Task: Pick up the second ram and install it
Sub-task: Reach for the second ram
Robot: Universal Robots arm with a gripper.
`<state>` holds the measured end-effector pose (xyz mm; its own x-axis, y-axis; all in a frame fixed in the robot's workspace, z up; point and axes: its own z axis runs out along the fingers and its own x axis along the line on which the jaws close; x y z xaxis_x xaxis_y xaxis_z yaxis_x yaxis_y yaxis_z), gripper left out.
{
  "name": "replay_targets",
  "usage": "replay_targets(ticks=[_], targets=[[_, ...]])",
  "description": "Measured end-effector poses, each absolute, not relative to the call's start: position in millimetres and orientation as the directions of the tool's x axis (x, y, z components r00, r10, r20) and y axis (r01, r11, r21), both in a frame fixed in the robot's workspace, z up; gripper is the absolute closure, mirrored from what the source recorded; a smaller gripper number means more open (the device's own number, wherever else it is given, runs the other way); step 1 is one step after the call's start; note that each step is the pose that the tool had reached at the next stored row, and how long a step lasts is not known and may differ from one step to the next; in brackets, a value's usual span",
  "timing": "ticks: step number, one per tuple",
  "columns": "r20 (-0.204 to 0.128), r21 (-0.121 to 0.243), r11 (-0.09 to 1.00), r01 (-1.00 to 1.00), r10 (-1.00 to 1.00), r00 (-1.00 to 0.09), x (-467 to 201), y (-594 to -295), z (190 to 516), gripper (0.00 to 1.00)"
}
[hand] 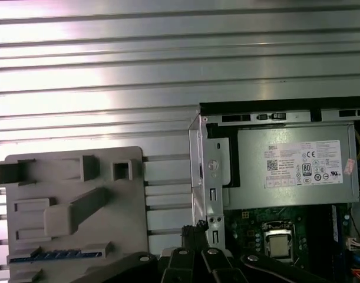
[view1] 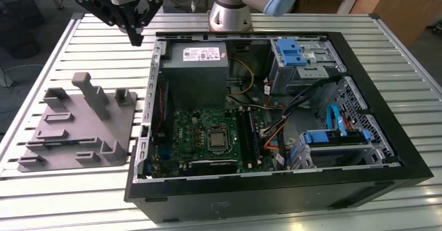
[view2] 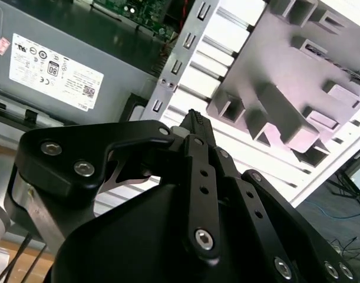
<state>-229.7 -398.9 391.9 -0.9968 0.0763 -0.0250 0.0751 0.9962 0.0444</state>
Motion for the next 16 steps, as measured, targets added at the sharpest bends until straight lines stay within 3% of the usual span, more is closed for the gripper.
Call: replay_targets(ticks=[16], targets=[[-0.025, 0.044, 0.996, 0.075, 0.076, -0.997, -268.4, -398.9, 390.4, 0.9]])
